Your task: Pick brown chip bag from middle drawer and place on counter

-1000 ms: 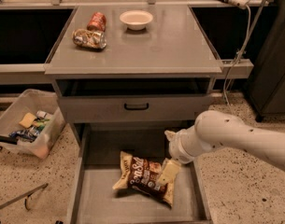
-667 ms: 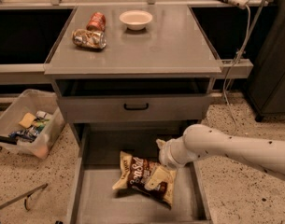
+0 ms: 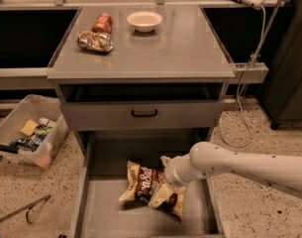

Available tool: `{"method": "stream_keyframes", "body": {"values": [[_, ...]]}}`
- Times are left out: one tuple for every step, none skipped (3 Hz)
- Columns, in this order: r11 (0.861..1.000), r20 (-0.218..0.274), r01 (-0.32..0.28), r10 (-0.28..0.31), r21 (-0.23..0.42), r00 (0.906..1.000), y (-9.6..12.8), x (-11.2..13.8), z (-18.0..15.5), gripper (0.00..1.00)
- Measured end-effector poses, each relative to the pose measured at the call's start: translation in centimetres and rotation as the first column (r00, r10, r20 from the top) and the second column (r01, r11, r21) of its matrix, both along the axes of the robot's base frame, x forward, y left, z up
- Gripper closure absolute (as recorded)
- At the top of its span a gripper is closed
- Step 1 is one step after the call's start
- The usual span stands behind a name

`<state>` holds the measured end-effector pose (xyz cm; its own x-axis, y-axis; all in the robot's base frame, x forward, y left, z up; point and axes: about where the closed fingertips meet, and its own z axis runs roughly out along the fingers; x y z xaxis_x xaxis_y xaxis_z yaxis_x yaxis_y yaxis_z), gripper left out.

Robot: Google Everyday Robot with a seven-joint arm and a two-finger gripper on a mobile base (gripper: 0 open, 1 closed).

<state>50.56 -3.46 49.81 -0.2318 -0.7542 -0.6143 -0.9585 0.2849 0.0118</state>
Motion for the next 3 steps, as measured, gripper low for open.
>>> {"method": "stream_keyframes", "body": {"values": [[0.998, -0.059, -0.011, 0.015, 0.07, 0.9981, 2.8, -0.2, -6.6, 0.0], [0.995, -0.149, 0.005, 0.01, 0.099, 0.9888, 5.7, -1.6, -12.7, 0.0], [0.995, -0.149, 0.005, 0.01, 0.099, 0.9888, 5.7, -1.6, -11.9, 0.19]]}}
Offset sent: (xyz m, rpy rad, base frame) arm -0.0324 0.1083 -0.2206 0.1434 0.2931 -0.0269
